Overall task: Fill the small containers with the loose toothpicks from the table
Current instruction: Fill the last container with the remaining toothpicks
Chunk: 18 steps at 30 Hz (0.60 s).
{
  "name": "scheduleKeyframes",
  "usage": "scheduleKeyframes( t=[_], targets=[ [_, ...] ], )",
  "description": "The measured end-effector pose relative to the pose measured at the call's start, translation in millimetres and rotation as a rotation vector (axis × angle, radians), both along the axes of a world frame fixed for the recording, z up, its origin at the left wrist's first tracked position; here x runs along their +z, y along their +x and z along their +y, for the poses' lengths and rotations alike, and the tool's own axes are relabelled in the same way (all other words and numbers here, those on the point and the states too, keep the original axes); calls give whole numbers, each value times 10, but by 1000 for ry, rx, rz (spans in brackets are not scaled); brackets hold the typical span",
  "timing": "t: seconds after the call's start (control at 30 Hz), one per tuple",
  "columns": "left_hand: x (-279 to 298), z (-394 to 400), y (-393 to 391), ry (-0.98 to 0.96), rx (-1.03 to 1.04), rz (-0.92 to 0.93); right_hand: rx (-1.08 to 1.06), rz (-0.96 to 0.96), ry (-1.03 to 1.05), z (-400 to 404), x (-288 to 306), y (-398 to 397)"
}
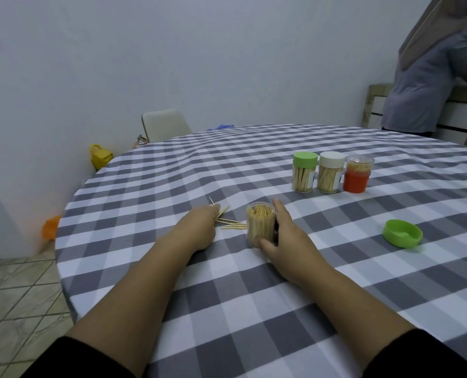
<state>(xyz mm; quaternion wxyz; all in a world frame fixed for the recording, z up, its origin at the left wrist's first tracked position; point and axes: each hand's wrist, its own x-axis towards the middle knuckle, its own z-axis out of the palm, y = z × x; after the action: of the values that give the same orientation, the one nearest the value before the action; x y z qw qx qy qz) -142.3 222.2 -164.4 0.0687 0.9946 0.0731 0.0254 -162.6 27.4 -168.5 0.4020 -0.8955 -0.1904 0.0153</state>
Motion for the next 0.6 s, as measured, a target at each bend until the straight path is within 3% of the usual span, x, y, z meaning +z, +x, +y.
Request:
scheduleKeyframes(
  t=[0.1,0.2,0.37,0.6],
  targets=[
    [-9,54,-1,128,15,-50,4,3,4,-2,-3,4],
    [5,84,-5,250,44,12,10,9,5,-5,-1,7],
    [63,-95,-27,280,115,77,15,9,-8,8,6,7],
    [52,-369,-75,413,151,7,13,7,-2,7,10,-4]
  ],
)
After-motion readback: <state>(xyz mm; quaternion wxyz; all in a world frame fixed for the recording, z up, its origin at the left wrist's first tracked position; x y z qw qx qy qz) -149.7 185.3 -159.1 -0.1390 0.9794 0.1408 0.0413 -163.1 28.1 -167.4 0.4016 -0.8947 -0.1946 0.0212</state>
